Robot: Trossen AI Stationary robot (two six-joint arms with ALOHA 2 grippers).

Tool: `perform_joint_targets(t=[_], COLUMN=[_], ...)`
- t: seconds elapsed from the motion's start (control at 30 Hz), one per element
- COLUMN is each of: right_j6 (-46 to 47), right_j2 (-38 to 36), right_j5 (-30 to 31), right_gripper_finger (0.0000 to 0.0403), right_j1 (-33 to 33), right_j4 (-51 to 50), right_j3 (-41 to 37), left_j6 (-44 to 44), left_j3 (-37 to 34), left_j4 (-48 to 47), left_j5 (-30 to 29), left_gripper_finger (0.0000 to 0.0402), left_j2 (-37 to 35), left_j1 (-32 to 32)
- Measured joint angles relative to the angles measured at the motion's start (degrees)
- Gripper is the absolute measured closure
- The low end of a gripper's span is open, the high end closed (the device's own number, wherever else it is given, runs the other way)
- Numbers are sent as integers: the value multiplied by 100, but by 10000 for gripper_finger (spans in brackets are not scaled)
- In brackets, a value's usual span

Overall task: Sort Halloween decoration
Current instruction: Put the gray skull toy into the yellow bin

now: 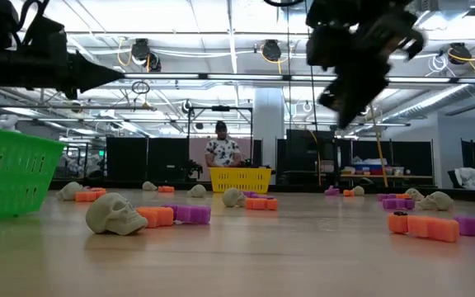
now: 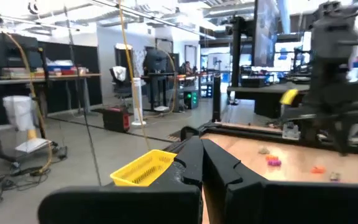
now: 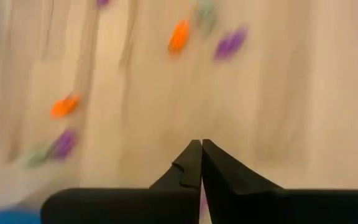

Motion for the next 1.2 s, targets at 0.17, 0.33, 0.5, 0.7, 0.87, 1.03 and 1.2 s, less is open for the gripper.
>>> perform_joint_targets(t=[0.17, 0.33, 0.5, 0.7, 0.87, 1.03, 1.2], right_j6=[-939, -1503, -1910, -2161, -2203, -2203, -2203], right_j2=[2, 2, 2, 2, 2, 2, 2], right_j5=[-11, -54, -623, -630, -629, -627, -627], right_gripper_finger=[402, 403, 403, 403, 403, 403, 403], right_j1=[-547, -1050, -1501, -1709, -1717, -1717, -1717], right_j4=[1048, 1272, 1733, 2149, 2160, 2096, 1981], right_j3=[-285, -407, -476, -476, -476, -476, -476], left_j6=[-125, -244, -266, -405, -534, -27, 513], left_j3=[293, 596, 939, 1583, 2509, 3493, 4331], left_j4=[-727, -1242, -1605, -1996, -2772, -3742, -4904], left_j5=[221, 228, 231, 322, 282, 396, 399], left_gripper_finger=[402, 402, 402, 402, 402, 402, 402], left_j2=[115, 664, 1579, 2887, 4085, 5269, 6287], left_j1=[-2, -2, -2, -2, -2, -2, -2])
